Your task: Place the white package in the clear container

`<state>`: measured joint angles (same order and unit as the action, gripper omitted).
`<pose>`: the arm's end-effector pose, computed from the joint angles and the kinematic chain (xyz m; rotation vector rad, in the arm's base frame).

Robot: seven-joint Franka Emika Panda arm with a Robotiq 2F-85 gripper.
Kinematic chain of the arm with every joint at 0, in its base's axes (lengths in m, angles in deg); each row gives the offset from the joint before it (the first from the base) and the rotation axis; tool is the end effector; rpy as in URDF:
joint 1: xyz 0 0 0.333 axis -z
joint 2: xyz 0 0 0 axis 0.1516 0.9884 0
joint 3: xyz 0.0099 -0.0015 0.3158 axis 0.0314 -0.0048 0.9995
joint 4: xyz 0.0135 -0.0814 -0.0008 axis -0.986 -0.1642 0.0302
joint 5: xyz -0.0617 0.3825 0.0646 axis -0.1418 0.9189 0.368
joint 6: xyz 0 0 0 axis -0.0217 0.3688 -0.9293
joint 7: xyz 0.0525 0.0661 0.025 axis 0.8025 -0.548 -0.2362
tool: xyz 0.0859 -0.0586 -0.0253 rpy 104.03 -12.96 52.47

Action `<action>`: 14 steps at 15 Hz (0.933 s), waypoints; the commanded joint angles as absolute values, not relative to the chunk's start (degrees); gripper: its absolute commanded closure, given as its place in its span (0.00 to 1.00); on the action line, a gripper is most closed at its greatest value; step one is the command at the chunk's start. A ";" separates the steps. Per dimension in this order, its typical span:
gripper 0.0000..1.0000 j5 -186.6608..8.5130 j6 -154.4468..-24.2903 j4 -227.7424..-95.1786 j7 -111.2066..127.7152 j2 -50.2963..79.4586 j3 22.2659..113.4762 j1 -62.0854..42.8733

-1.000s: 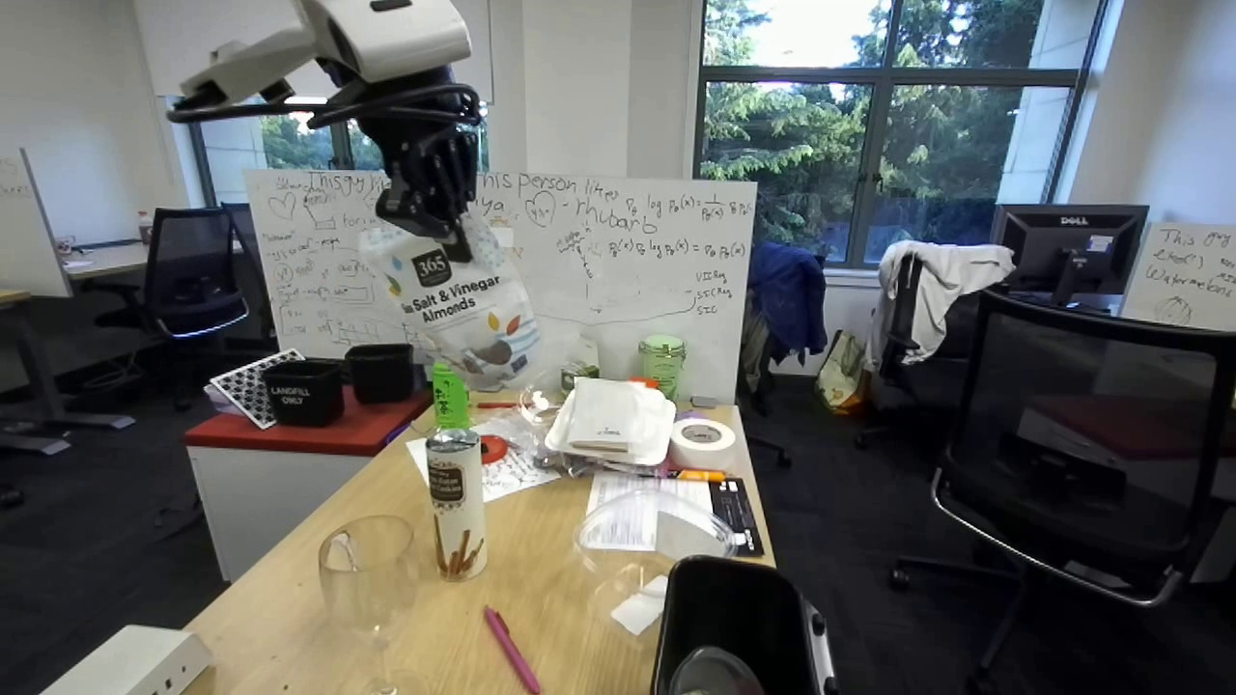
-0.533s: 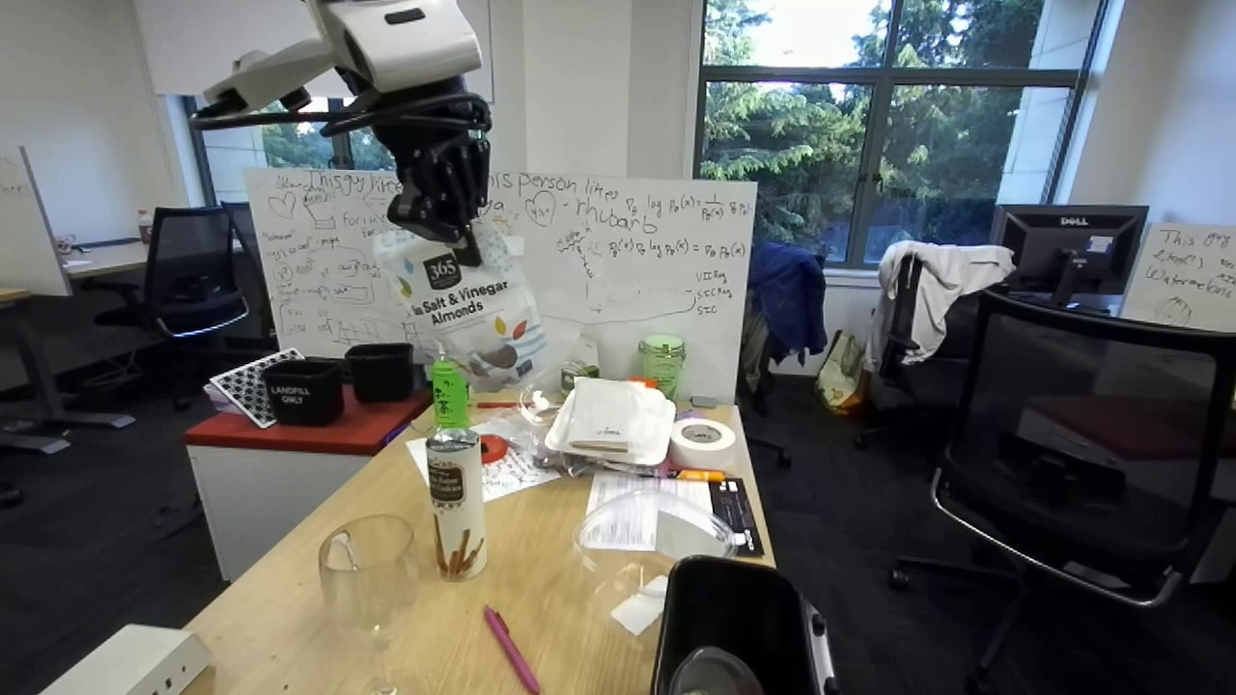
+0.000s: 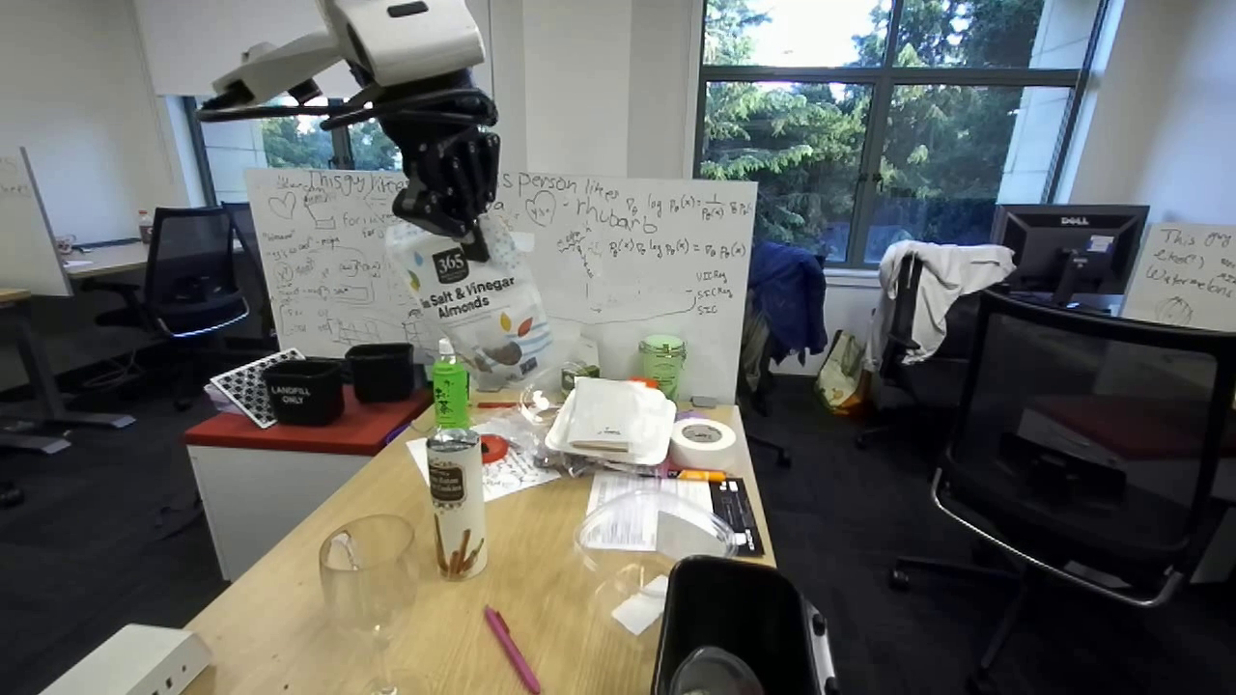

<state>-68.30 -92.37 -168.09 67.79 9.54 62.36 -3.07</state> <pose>0.6384 -0.1620 0.5162 -1.9261 1.8904 -0.4639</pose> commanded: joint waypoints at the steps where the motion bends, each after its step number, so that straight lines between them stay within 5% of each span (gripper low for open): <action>1: 0.99 -66.67 -88.27 -161.86 75.41 12.88 61.43 -1.28; 14: 0.99 -65.66 -81.75 -140.49 106.03 27.88 59.82 3.07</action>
<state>-64.65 -84.47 -145.02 100.54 25.49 59.70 2.39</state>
